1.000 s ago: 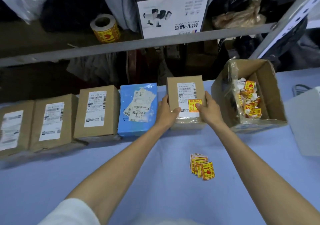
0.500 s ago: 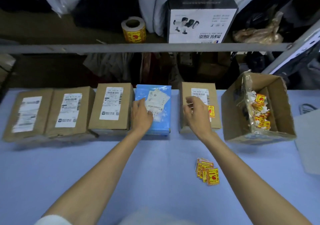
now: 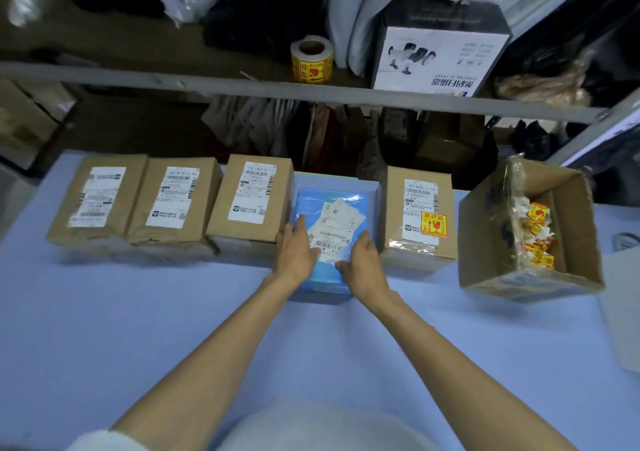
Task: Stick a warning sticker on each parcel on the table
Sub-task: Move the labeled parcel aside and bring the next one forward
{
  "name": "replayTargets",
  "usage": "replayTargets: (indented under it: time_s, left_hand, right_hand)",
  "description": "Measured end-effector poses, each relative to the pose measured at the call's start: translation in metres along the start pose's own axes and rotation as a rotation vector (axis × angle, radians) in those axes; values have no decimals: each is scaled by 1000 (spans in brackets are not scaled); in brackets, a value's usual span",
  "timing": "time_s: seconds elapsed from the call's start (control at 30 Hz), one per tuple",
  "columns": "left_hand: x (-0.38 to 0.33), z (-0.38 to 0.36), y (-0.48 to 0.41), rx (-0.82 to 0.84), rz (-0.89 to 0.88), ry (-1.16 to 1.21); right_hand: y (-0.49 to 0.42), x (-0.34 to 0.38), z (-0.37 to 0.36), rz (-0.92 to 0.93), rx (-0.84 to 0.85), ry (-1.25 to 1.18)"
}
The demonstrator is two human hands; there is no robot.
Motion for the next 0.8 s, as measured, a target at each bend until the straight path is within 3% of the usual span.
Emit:
replayTargets:
  time_s: [0.27,0.47,0.8]
  left_hand:
    - [42,-14,91,-53,84,210]
    - [58,-14,134,-82,88,450]
    - [69,-18,157,-109,148,436]
  right_hand:
    - [69,-49,-12,-66,-27,-14]
    - [108,-67,-30,-61,60,-300]
    - [132,-75,-41,-83,89,-408]
Point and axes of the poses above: each hand's wrist, its own y-axis away from the middle knuckle, its own z-axis out of the back of the hand, x = y × z, the point moved 3 cm from there along -y, towards the middle knuckle, and after that the axes turned 13 degrees about -z, right-handed, at the moved point
